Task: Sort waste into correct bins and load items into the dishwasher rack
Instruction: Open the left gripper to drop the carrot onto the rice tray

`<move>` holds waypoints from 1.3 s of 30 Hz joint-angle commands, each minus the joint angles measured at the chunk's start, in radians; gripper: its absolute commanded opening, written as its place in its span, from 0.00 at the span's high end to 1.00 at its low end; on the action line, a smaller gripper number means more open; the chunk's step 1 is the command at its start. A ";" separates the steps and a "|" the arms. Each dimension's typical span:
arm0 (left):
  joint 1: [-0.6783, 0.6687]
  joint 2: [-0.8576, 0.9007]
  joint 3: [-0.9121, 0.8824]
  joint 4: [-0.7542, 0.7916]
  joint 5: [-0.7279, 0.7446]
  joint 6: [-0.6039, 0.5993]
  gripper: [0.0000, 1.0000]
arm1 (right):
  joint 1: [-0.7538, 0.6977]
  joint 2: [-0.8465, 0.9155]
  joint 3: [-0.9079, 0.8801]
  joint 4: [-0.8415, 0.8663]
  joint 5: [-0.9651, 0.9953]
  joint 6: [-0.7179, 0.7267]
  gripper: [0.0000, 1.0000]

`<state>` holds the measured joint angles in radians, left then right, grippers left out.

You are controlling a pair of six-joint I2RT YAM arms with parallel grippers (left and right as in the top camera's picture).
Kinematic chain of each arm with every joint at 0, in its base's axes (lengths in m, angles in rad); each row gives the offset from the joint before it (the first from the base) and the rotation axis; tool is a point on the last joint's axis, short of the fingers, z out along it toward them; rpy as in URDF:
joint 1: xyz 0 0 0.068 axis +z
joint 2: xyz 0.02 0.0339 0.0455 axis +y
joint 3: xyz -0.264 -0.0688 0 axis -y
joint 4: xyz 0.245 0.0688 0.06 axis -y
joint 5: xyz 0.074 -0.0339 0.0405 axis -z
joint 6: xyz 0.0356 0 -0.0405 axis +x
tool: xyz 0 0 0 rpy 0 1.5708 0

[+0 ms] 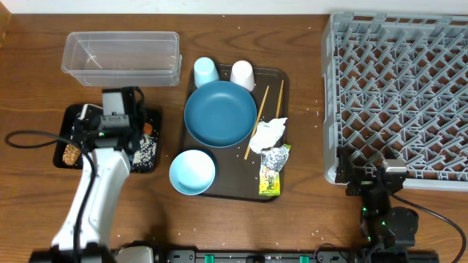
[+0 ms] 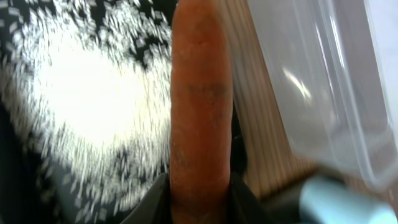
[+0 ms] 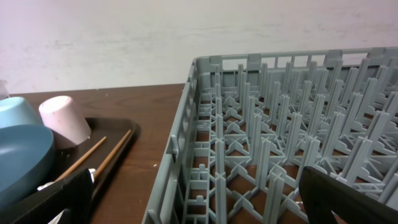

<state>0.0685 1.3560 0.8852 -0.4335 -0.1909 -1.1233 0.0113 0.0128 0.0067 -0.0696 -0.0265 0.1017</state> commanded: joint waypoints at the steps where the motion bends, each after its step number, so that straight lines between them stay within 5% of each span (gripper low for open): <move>1: 0.056 0.082 0.014 0.053 -0.042 0.035 0.93 | -0.017 0.000 -0.001 -0.004 -0.001 -0.010 0.01; 6: 0.107 0.163 0.014 0.096 -0.042 0.035 0.92 | -0.017 0.000 -0.001 -0.004 -0.001 -0.010 0.01; 8: 0.115 0.171 0.014 0.095 -0.042 0.035 0.75 | -0.017 0.000 -0.001 -0.004 -0.001 -0.010 0.01; 14: 0.118 0.166 0.015 0.080 -0.041 0.043 0.71 | -0.017 0.000 -0.001 -0.004 -0.001 -0.010 0.01; 17: 0.118 0.158 0.015 0.076 -0.038 0.043 0.48 | -0.017 0.000 -0.001 -0.004 -0.001 -0.010 0.01; 39: 0.118 -0.246 0.015 -0.100 0.008 0.061 0.38 | -0.017 0.000 -0.001 -0.004 -0.001 -0.010 0.01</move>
<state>0.1825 1.1503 0.8852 -0.5167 -0.1879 -1.0718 0.0113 0.0128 0.0067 -0.0696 -0.0265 0.1013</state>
